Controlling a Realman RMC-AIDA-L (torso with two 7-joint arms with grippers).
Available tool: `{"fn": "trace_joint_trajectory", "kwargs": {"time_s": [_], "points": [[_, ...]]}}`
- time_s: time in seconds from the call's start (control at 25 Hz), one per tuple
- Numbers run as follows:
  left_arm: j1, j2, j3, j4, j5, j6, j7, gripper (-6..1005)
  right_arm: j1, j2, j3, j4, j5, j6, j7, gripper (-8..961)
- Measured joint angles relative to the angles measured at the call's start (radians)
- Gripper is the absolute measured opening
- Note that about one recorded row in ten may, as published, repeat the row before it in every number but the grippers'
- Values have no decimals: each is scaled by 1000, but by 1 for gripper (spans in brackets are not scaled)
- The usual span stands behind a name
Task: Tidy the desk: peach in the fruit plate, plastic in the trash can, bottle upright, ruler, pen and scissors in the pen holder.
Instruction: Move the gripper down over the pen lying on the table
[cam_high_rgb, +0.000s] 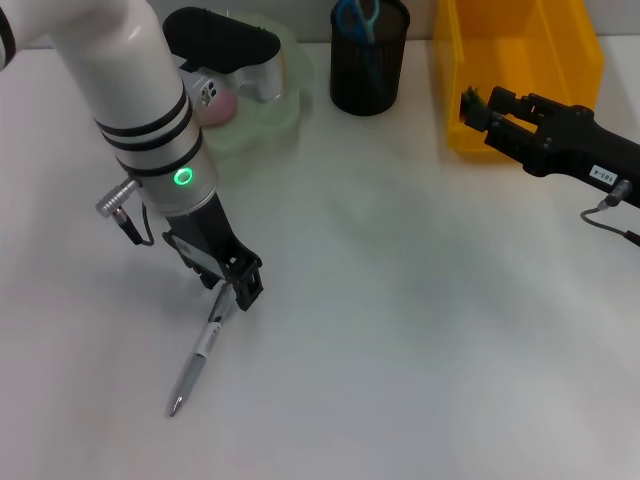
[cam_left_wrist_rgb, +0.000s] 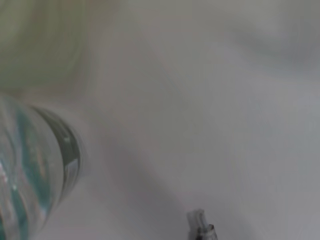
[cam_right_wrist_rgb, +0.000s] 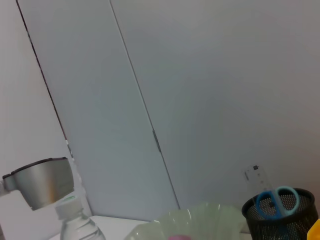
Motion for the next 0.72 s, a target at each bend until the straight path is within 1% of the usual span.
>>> {"fn": "trace_joint_trajectory", "kwargs": {"time_s": [0.16,0.32,0.72], "points": [[1,0,3,-16,1,-7,0,469,2,0,-3,0,0,2,0,468],[0,0,3,-25,5,-11,0,624,2,0,0,0,0,2,0,468],[1,0,3,-35,6,-18,0,620,4,0,1,0,0,3,0,467]]}}
